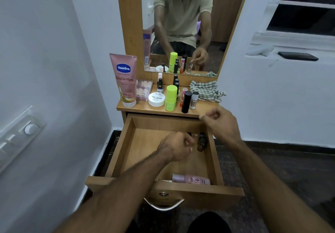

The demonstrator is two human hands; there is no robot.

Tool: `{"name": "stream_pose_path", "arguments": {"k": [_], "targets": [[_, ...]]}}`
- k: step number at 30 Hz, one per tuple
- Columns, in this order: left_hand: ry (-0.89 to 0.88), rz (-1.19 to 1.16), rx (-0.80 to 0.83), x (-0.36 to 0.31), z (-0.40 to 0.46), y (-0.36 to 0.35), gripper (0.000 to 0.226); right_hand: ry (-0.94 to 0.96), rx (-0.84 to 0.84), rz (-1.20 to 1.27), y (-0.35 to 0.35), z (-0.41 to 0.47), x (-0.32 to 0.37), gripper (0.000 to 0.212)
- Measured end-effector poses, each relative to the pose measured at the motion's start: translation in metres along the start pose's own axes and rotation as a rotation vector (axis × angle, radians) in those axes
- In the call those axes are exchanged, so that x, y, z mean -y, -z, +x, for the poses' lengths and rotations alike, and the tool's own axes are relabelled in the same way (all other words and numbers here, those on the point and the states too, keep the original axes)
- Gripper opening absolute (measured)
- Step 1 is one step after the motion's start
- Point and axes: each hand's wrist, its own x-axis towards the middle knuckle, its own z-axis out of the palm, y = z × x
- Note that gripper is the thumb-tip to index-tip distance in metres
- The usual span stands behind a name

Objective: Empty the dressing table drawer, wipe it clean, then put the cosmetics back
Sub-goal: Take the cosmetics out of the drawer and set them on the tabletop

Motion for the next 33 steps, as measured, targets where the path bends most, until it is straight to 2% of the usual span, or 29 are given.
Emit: {"name": "stream_pose_path", "arguments": {"k": [3, 6, 9, 16, 20, 24, 26, 29, 33], "targets": [[0.009, 0.038, 0.003, 0.001, -0.001, 0.001, 0.028, 0.093, 0.130, -0.415, -0.002, -0.028, -0.012, 0.017], [0.027, 0.044, -0.003, 0.005, -0.002, 0.001, 0.032, 0.151, 0.223, -0.698, -0.008, -0.039, -0.017, 0.016], [0.035, 0.024, 0.002, 0.007, -0.005, 0.000, 0.033, 0.157, 0.238, -0.763, -0.014, -0.044, -0.018, 0.026], [0.041, 0.005, -0.003, 0.010, -0.009, 0.002, 0.031, 0.260, 0.236, -0.747, -0.019, -0.052, -0.015, 0.019], [0.028, -0.012, -0.010, 0.011, -0.013, 0.001, 0.035, 0.207, 0.263, -0.576, -0.016, -0.053, -0.016, 0.013], [-0.020, -0.072, 0.057, 0.011, -0.016, 0.003, 0.042, 0.075, 0.347, -0.147, -0.004, -0.045, -0.008, 0.021], [-0.063, -0.119, 0.058, 0.010, -0.018, 0.004, 0.037, 0.048, 0.401, 0.037, 0.003, -0.040, 0.001, 0.022], [-0.080, -0.211, -0.013, 0.007, -0.020, 0.007, 0.028, 0.071, 0.428, 0.150, 0.009, -0.033, 0.010, 0.025], [-0.050, -0.250, -0.150, 0.002, -0.021, 0.015, 0.029, 0.043, 0.427, 0.273, 0.009, -0.033, 0.014, 0.036]]}}
